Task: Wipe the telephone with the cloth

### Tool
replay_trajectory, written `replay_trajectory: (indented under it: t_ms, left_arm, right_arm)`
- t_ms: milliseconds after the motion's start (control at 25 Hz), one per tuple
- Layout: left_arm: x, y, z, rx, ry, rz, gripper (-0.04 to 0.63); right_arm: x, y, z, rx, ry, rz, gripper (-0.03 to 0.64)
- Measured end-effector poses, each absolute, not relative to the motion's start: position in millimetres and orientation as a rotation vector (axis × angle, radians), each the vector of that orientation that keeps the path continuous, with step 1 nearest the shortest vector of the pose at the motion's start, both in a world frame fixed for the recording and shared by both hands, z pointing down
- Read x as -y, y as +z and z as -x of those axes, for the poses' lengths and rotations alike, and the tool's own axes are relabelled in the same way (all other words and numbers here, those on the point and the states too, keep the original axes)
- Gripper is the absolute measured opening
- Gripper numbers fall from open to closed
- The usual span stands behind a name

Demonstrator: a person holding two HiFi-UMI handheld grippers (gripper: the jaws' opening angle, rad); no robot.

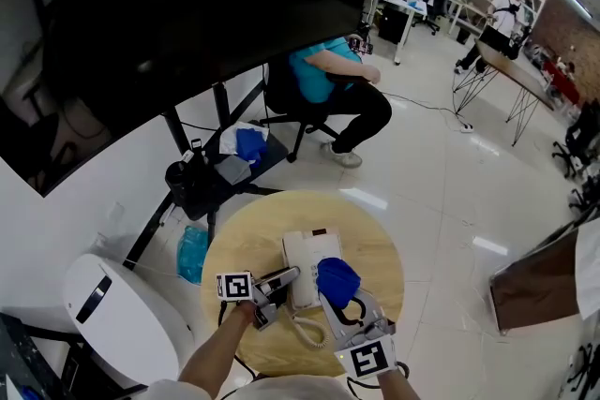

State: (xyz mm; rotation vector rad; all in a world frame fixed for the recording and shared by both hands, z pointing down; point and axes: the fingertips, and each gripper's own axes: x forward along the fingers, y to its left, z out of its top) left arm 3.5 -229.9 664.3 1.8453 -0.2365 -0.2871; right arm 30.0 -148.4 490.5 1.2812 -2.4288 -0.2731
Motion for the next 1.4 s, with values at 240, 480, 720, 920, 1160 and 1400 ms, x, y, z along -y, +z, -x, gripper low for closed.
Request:
replay_trajectory:
  t_ms: [240,480,720,920,1160,1400]
  left_arm:
    - [224.7,659.9,-4.5,0.222,-0.310,-1.771,0.086]
    - [227.6,669.0,5.4,0.271,-0.272,-1.832,0.130]
    - [228.4,672.2,10.1,0.323,-0.262,-1.829,0.141]
    - [231.6,673.1,20.5,0.393,-0.253,-1.847,0.150]
    - [228.9,648.9,36.7,0.492,-0.273,-1.935,0.095]
    - [204.9,587.4,44.8,0.560,-0.317,-2.122,0.020]
  right_arm:
    - [147.8,493.8,-28.0,2.437,-0.264,-1.267,0.061]
    - [146.3,497.6,-24.8,2.442,-0.252,-1.256,0.061]
    - [144.5,497.3,-23.0,2.454,-0.253,-1.251,0.061]
    - [141.4,496.1,-24.0,2.451,-0.247,-1.248,0.061]
    - [134.4,491.2,-22.1,2.462,-0.242,-1.264,0.061]
    - [122.3,482.2,-20.2,2.477,-0.215,-1.305,0.061]
